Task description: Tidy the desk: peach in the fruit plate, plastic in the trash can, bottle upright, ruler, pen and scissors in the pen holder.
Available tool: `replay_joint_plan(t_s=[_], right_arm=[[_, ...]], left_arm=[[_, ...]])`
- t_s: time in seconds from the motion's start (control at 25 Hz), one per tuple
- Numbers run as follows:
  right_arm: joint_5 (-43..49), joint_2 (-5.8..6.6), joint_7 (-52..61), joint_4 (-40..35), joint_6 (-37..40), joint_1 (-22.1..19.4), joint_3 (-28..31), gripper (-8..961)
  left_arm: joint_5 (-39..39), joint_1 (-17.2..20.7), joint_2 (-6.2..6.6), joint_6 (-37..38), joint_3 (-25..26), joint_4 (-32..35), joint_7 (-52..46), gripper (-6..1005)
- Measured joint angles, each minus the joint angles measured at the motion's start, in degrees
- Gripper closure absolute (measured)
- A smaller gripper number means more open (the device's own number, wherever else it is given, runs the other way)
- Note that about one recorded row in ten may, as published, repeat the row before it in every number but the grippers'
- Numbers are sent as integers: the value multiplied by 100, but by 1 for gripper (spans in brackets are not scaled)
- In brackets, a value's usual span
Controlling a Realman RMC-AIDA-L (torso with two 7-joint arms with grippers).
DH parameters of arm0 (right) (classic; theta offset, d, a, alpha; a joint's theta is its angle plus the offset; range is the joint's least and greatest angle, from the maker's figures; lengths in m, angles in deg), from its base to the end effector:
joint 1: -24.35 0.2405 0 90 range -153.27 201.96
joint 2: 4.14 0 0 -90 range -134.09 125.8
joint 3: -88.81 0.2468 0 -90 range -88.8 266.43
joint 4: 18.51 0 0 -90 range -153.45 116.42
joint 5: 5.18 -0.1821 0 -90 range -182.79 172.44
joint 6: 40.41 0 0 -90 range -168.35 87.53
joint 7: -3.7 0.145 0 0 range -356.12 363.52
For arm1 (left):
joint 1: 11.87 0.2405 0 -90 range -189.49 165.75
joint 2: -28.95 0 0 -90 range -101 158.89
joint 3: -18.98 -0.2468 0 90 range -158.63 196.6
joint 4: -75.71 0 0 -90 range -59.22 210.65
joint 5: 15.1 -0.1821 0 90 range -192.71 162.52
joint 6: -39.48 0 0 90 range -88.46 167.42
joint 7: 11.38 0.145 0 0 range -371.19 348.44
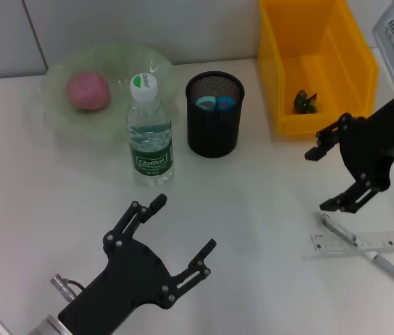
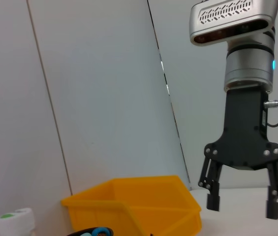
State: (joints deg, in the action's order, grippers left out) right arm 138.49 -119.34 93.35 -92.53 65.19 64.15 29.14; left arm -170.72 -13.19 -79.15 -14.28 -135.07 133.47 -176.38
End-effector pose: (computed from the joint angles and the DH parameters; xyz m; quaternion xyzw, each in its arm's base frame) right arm 0.1828 0.3264 0.0567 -0.9856 -0.0484 -0.1565 0.0421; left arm -0.2082 0.1722 -0.0747 -0.8733 -0.0406 -0.3096 0.3738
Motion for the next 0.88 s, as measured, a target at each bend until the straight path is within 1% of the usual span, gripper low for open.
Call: replay_joint_plan(t_s=[0.16, 0.32, 0.36, 0.48, 0.72, 0.88], right_arm=[[152, -18, -26, 16, 206, 8, -176, 119], [522, -85, -26, 115, 353, 24, -326, 119], [663, -132, -37, 160, 338, 28, -345, 119], [877, -204, -103, 268, 256, 42, -351, 119], [931, -231, -173, 569, 112, 105, -430, 118], [1052, -288, -176, 722, -151, 102, -610, 118]], left_arm=[[19, 0, -9, 1, 9, -15, -1, 144], [27, 0, -10, 8, 33, -14, -3, 144], [32, 0, -10, 8, 36, -15, -4, 144], [65, -1, -12, 6, 41, -20, -5, 144], [99, -27, -23, 16, 43, -40, -5, 144], [103, -30, -43, 2, 45, -98, -5, 144]])
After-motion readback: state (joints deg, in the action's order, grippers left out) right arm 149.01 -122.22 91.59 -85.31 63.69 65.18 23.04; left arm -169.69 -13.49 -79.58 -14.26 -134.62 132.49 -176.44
